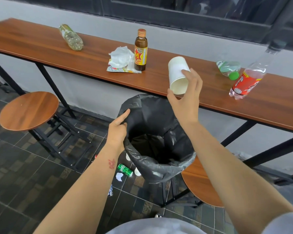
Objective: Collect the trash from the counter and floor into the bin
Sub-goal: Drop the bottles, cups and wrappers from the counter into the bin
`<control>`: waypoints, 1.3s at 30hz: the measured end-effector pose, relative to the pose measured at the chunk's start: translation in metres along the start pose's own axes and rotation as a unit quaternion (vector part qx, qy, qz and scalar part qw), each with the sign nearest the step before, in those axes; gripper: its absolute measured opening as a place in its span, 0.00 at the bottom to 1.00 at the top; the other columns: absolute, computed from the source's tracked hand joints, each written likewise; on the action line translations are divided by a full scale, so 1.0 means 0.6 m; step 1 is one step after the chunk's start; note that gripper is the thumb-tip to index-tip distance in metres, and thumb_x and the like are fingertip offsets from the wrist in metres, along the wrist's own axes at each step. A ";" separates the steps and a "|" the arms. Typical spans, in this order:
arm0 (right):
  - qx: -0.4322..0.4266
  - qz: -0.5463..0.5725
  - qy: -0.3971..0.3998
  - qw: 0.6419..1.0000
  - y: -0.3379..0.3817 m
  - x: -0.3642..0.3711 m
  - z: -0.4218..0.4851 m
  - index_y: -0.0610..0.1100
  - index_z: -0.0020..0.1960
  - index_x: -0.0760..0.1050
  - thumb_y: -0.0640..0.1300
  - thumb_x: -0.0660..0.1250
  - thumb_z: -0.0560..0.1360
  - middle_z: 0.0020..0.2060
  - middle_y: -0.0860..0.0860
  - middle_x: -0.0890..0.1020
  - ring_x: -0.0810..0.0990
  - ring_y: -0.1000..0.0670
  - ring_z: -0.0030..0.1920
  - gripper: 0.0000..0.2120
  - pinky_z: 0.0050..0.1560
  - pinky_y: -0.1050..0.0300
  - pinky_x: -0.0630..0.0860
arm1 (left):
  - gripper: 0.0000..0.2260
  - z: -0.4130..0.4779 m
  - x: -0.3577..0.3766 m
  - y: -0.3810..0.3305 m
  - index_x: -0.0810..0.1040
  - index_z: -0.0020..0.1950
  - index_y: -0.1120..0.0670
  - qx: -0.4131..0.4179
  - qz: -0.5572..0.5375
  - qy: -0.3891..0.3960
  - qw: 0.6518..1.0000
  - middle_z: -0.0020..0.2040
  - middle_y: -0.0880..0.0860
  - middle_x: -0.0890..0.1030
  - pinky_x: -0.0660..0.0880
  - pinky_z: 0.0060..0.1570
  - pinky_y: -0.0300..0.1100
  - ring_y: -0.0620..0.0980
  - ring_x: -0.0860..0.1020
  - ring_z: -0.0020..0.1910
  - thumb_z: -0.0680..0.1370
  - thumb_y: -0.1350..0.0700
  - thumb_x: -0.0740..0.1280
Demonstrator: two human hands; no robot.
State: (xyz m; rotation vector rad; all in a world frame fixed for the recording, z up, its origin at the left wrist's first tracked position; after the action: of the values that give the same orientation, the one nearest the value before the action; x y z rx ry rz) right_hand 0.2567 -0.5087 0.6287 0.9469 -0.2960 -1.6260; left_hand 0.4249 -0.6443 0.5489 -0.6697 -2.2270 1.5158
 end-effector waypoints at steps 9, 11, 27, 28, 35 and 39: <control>-0.094 -0.062 0.157 0.981 -0.009 -0.022 -0.097 0.46 0.70 0.67 0.48 0.74 0.71 0.71 0.45 0.66 0.69 0.47 0.67 0.31 0.55 0.58 0.75 | 0.21 -0.014 0.011 0.001 0.80 0.65 0.42 0.003 0.028 -0.013 1.000 0.49 0.40 0.75 0.78 0.49 0.38 0.46 0.75 0.43 0.83 0.64 0.58; -0.075 -0.094 0.233 0.965 -0.034 -0.019 -0.137 0.49 0.70 0.66 0.49 0.74 0.71 0.72 0.47 0.66 0.70 0.45 0.67 0.31 0.59 0.53 0.76 | 0.20 -0.022 0.014 0.000 0.79 0.66 0.42 0.007 0.033 -0.008 0.999 0.57 0.41 0.74 0.75 0.44 0.33 0.42 0.74 0.44 0.83 0.63 0.58; 0.004 -0.217 0.158 0.963 -0.087 -0.116 -0.159 0.49 0.70 0.69 0.61 0.63 0.76 0.71 0.51 0.71 0.67 0.48 0.71 0.27 0.74 0.46 0.60 | 0.21 -0.045 0.047 0.010 0.78 0.66 0.41 0.000 0.066 0.038 0.997 0.73 0.46 0.70 0.69 0.61 0.41 0.50 0.69 0.70 0.83 0.64 0.58; 0.009 -0.215 0.102 0.971 -0.085 -0.130 -0.146 0.48 0.70 0.69 0.60 0.64 0.76 0.71 0.51 0.71 0.67 0.48 0.71 0.26 0.73 0.47 0.61 | 0.22 -0.045 0.051 0.010 0.78 0.66 0.41 -0.001 0.062 0.040 0.997 0.72 0.46 0.70 0.69 0.60 0.40 0.48 0.70 0.68 0.83 0.64 0.58; 0.191 -0.182 -0.111 0.958 -0.136 -0.199 -0.038 0.44 0.75 0.60 0.57 0.69 0.74 0.75 0.47 0.63 0.61 0.47 0.75 0.36 0.74 0.50 0.60 | 0.22 -0.041 0.085 0.008 0.78 0.67 0.42 0.005 0.078 0.049 0.996 0.51 0.38 0.73 0.72 0.44 0.31 0.39 0.69 0.38 0.83 0.65 0.57; 0.243 -0.133 -0.103 0.955 -0.176 -0.202 0.024 0.41 0.78 0.52 0.56 0.72 0.73 0.76 0.45 0.60 0.60 0.45 0.75 0.44 0.74 0.48 0.61 | 0.22 -0.039 0.094 0.003 0.80 0.65 0.41 -0.002 0.077 0.059 0.995 0.54 0.43 0.77 0.77 0.59 0.47 0.47 0.75 0.47 0.83 0.65 0.57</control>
State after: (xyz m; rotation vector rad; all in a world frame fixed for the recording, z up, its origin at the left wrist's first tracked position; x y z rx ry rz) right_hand 0.1722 -0.3718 0.6201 1.2253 -0.7663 -1.9491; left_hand 0.3918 -0.5937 0.5574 -0.9264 -2.1345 1.5004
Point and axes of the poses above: each hand's wrist, its own z-axis towards the middle knuckle, its own x-axis out of the palm, y = z × x, the point moved 3 cm from there along z, towards the middle knuckle
